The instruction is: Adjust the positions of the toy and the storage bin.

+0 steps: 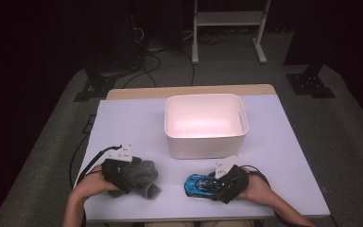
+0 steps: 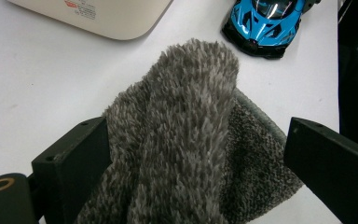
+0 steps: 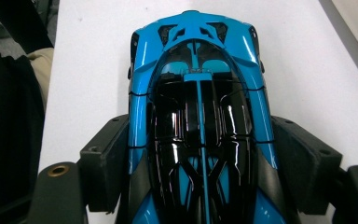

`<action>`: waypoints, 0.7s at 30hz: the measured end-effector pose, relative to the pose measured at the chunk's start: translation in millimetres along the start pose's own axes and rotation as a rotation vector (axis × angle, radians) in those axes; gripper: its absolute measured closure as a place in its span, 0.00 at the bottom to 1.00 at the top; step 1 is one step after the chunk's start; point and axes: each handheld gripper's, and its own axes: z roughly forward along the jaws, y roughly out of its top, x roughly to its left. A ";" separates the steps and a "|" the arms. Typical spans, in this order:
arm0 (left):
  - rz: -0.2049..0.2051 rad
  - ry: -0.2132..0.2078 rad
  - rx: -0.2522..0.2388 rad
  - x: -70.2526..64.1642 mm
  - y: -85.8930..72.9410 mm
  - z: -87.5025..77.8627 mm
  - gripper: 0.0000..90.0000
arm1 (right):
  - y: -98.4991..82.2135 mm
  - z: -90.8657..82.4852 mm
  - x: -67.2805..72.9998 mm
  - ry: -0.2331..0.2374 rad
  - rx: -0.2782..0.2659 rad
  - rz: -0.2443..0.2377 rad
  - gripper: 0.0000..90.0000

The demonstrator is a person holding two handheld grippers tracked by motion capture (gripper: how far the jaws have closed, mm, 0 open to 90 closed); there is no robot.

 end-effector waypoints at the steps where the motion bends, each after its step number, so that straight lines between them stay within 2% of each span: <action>1: -0.001 0.000 -0.001 0.0 0.0 -0.2 0.07 | 0.1 -0.3 -0.2 0.001 -0.002 0.003 0.28; 14: 0.001 0.000 0.002 0.0 -0.2 -0.5 0.07 | 6.3 -6.4 0.2 0.020 -0.017 -0.007 0.28; 21: 0.001 -0.002 0.001 0.0 -0.6 -0.4 0.07 | 16.4 -16.3 -0.2 0.034 -0.022 -0.014 0.28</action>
